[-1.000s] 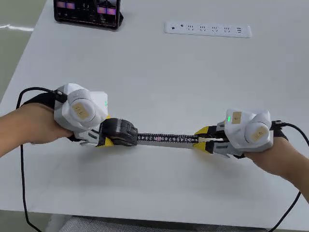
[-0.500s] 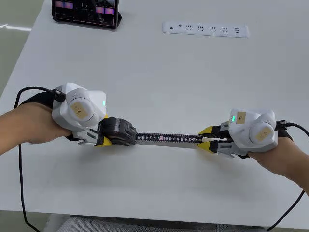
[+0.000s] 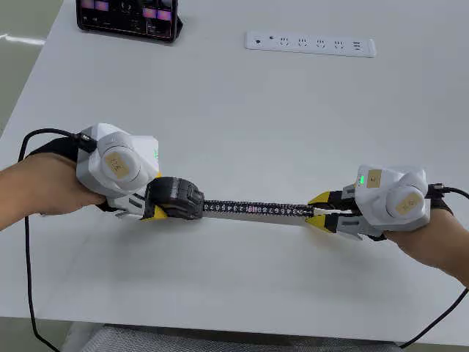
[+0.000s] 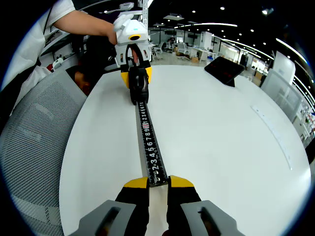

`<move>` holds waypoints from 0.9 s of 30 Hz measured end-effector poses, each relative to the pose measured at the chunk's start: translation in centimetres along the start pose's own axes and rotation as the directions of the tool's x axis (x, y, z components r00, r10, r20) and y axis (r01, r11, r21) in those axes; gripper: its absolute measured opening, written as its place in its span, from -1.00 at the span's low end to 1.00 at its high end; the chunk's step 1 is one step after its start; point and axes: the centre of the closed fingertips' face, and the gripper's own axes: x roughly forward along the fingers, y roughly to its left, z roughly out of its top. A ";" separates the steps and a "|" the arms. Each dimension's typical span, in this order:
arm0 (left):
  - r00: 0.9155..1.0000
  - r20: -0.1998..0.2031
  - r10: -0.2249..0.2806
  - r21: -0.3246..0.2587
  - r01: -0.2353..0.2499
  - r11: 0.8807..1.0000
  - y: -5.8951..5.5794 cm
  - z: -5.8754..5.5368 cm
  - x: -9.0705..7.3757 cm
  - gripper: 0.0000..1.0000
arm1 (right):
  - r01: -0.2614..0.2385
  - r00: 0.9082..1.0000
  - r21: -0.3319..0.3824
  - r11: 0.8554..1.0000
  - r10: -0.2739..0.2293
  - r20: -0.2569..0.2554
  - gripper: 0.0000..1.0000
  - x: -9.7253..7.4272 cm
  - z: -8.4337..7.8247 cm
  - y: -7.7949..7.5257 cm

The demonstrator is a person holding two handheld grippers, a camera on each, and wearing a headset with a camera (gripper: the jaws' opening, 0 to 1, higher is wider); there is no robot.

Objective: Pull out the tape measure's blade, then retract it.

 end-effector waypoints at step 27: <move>1.000 -0.001 -0.001 -0.001 0.001 1.000 0.0 0.0 0.0 -0.44 | 0.015 0.999 0.023 1.000 -0.014 -0.050 -0.83 -1.6 -2.5 -0.1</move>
